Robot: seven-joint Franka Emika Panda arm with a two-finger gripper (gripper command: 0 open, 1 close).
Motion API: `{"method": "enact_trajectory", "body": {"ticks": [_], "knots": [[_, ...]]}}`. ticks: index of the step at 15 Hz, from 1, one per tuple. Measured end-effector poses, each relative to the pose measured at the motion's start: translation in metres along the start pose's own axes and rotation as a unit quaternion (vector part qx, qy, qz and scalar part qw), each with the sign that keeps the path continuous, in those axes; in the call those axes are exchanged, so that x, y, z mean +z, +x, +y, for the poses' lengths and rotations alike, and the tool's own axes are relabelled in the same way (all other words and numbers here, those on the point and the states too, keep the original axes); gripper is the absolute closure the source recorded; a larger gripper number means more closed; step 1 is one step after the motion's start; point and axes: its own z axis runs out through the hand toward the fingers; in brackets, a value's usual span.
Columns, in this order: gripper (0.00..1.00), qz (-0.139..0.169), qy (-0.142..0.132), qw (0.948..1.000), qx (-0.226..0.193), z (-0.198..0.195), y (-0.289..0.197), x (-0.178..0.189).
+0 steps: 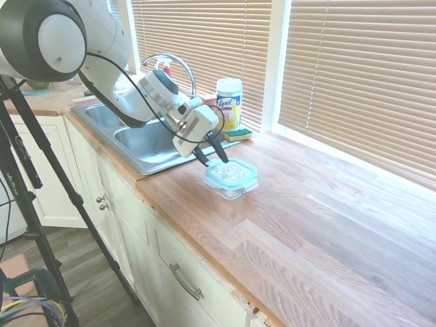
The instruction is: Uncover the lid of the food container
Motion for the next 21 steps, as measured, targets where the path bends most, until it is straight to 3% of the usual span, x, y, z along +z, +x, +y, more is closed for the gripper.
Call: {"method": "enact_trajectory", "body": {"ticks": [9, 14, 18, 21], "knots": [[1.0, -0.008, 0.012, 0.9995, 0.027, 0.007, 0.021, -0.028], [1.0, -0.008, 0.019, 0.9976, 0.067, 0.038, 0.06, -0.038], [1.0, -0.035, 0.012, 0.992, 0.121, 0.096, 0.108, -0.017], [1.0, -0.09, 0.023, 0.9826, 0.161, 0.148, 0.128, 0.023]]}}
